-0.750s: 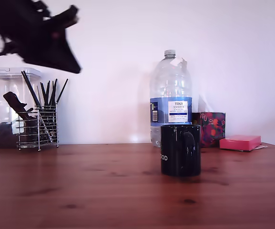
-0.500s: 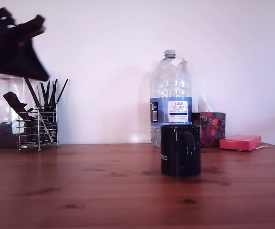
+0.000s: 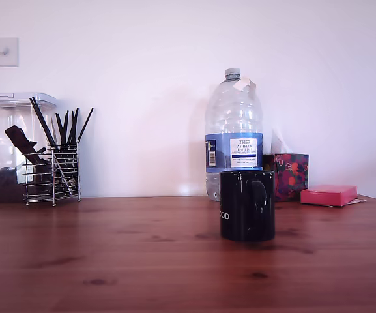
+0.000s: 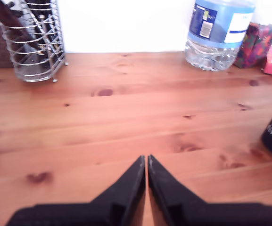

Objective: Pick up the coffee capsules from the table one by one and drop them inside the nearest coffee cup

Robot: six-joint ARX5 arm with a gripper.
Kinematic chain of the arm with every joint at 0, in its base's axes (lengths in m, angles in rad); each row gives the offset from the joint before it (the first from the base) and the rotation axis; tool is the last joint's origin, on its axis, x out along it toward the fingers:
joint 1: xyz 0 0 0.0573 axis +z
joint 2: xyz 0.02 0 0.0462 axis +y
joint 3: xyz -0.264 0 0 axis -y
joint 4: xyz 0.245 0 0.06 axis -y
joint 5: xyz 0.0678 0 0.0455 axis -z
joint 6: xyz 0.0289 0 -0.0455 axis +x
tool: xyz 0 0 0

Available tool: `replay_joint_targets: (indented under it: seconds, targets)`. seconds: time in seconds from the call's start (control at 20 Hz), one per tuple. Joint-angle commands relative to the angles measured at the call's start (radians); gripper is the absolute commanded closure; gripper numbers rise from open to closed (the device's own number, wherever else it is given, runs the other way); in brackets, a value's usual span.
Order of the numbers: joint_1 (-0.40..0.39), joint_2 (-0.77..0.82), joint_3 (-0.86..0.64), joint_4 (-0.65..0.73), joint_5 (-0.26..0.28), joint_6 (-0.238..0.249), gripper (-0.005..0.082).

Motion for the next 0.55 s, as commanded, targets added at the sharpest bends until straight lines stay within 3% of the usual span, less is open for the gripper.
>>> replay_joint_targets:
  seconds: [0.0,0.2,0.5]
  targets:
    - [0.018,-0.063,-0.065,0.004,-0.005,-0.023,0.0788]
    - [0.050,-0.243,-0.147,-0.076,-0.006,-0.057,0.0788]
    - [0.056,-0.447,-0.156,-0.239,-0.029,-0.064,0.0788]
